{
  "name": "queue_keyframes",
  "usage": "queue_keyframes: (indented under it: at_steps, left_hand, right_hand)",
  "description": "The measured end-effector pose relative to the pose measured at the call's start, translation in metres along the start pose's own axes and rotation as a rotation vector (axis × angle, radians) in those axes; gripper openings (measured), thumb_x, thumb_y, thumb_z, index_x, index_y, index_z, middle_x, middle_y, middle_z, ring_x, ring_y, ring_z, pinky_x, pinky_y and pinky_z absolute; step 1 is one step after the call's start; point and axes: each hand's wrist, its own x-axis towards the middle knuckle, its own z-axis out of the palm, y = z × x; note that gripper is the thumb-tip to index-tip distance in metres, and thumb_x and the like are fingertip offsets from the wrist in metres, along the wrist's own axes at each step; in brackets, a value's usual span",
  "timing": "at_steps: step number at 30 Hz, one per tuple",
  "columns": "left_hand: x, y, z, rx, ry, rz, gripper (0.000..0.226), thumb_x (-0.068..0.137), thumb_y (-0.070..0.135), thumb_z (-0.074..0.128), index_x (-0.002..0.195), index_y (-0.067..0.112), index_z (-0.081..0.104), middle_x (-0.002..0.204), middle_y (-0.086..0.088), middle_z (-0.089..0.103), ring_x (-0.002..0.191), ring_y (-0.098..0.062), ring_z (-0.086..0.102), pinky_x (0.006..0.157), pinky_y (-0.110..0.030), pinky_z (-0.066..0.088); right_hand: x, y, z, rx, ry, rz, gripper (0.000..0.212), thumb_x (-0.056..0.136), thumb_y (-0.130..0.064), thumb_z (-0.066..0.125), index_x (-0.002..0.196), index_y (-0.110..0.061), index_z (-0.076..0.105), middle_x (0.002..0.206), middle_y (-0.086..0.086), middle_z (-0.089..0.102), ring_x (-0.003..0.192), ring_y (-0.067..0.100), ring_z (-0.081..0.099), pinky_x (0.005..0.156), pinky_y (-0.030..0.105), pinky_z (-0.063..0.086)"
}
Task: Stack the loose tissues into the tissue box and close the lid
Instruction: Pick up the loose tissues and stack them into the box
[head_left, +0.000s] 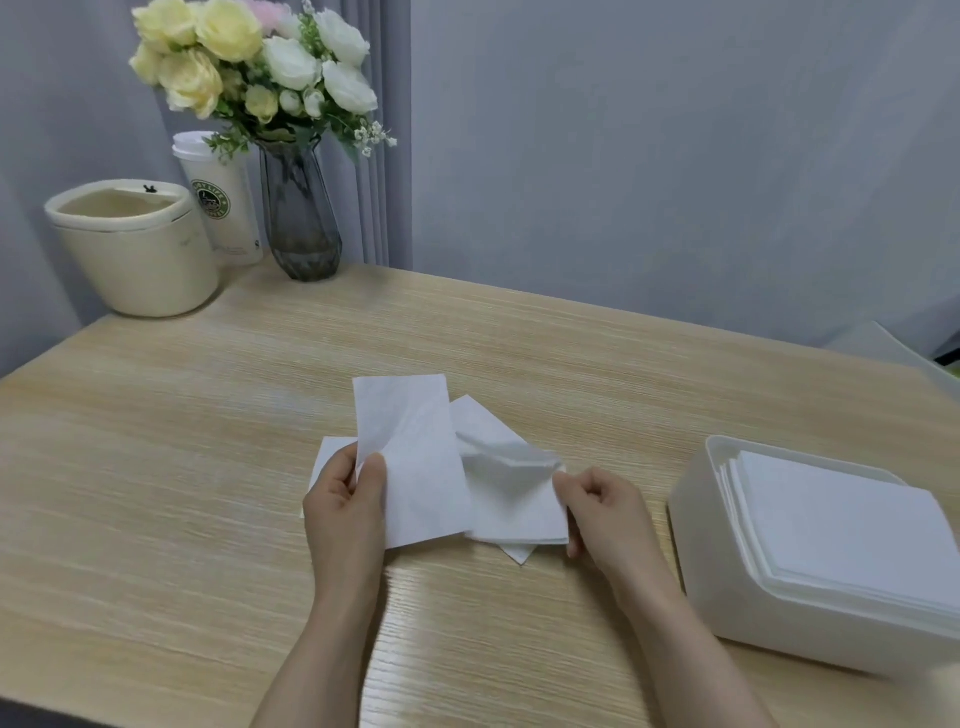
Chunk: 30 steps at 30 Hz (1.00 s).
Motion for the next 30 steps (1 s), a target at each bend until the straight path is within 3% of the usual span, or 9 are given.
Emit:
queue_keyframes:
  at_steps: [4, 8, 11, 14, 18, 23, 27, 30]
  left_hand:
    - [-0.001, 0.002, 0.003, -0.007, 0.000, -0.003, 0.022, 0.096, 0.006, 0.051, 0.089, 0.016, 0.069, 0.068, 0.017, 0.066, 0.061, 0.002, 0.057, 0.061, -0.025, 0.041]
    - [0.001, 0.005, 0.008, 0.014, -0.047, -0.025, 0.023, 0.095, 0.004, 0.050, 0.089, 0.017, 0.069, 0.068, 0.018, 0.068, 0.066, -0.002, 0.059, 0.062, -0.025, 0.042]
    - [0.002, 0.006, 0.014, 0.031, -0.076, -0.037, 0.028, 0.094, 0.004, 0.050, 0.087, 0.023, 0.069, 0.073, 0.016, 0.069, 0.069, -0.004, 0.061, 0.067, -0.026, 0.045]
    - [0.001, 0.000, 0.018, 0.025, -0.076, -0.067, 0.026, 0.094, 0.003, 0.050, 0.086, 0.020, 0.068, 0.078, 0.008, 0.068, 0.075, -0.014, 0.059, 0.069, -0.030, 0.044]
    - [-0.002, -0.006, 0.017, 0.055, -0.092, -0.061, 0.027, 0.096, 0.003, 0.050, 0.091, 0.023, 0.067, 0.084, 0.007, 0.070, 0.079, -0.014, 0.061, 0.071, -0.031, 0.046]
    - [-0.002, -0.005, 0.018, 0.089, -0.132, -0.032, 0.024, 0.099, 0.009, 0.047, 0.095, 0.023, 0.066, 0.083, 0.005, 0.068, 0.075, -0.010, 0.060, 0.068, -0.029, 0.045]
    - [0.000, -0.007, 0.017, 0.069, -0.137, -0.043, 0.024, 0.102, 0.014, 0.044, 0.097, 0.020, 0.067, 0.089, 0.007, 0.070, 0.080, -0.008, 0.063, 0.070, -0.025, 0.046]
    - [-0.001, -0.008, 0.017, 0.052, -0.171, -0.059, 0.025, 0.103, 0.016, 0.044, 0.096, 0.017, 0.068, 0.087, 0.009, 0.071, 0.080, -0.007, 0.063, 0.070, -0.024, 0.045]
  right_hand:
    - [-0.006, 0.008, -0.014, 0.027, -0.068, 0.045, 0.026, 0.094, -0.020, 0.057, 0.072, -0.007, 0.052, 0.043, 0.008, 0.050, 0.035, 0.010, 0.041, 0.036, 0.012, 0.028]
    - [-0.004, 0.011, -0.016, 0.102, -0.055, 0.060, 0.005, 0.089, -0.007, 0.062, 0.092, -0.003, 0.060, 0.049, 0.004, 0.054, 0.038, 0.015, 0.047, 0.032, 0.019, 0.028]
    - [-0.001, 0.010, -0.013, 0.138, -0.056, 0.036, 0.011, 0.088, -0.006, 0.063, 0.098, -0.009, 0.062, 0.048, 0.000, 0.053, 0.038, 0.015, 0.046, 0.032, 0.018, 0.029]
    - [0.001, 0.011, -0.009, 0.105, -0.044, 0.011, 0.007, 0.087, -0.015, 0.065, 0.094, -0.013, 0.067, 0.050, 0.002, 0.055, 0.037, 0.013, 0.042, 0.038, 0.022, 0.032]
    - [0.005, 0.017, -0.006, 0.069, 0.060, -0.001, 0.012, 0.089, -0.015, 0.063, 0.082, -0.006, 0.066, 0.049, 0.001, 0.055, 0.034, 0.011, 0.039, 0.039, 0.022, 0.030]
    - [0.001, 0.018, -0.008, 0.272, 0.167, 0.006, 0.013, 0.094, -0.016, 0.059, 0.085, -0.008, 0.064, 0.064, 0.000, 0.065, 0.047, 0.003, 0.049, 0.048, 0.022, 0.032]
    - [-0.005, 0.010, -0.004, 0.496, 0.173, 0.011, 0.014, 0.096, -0.014, 0.056, 0.084, -0.008, 0.061, 0.069, 0.001, 0.067, 0.062, 0.012, 0.057, 0.057, 0.027, 0.040]
    - [-0.009, -0.002, -0.001, 0.543, 0.105, 0.002, 0.014, 0.096, -0.012, 0.055, 0.084, -0.006, 0.060, 0.067, 0.003, 0.063, 0.054, 0.011, 0.053, 0.045, 0.018, 0.038]
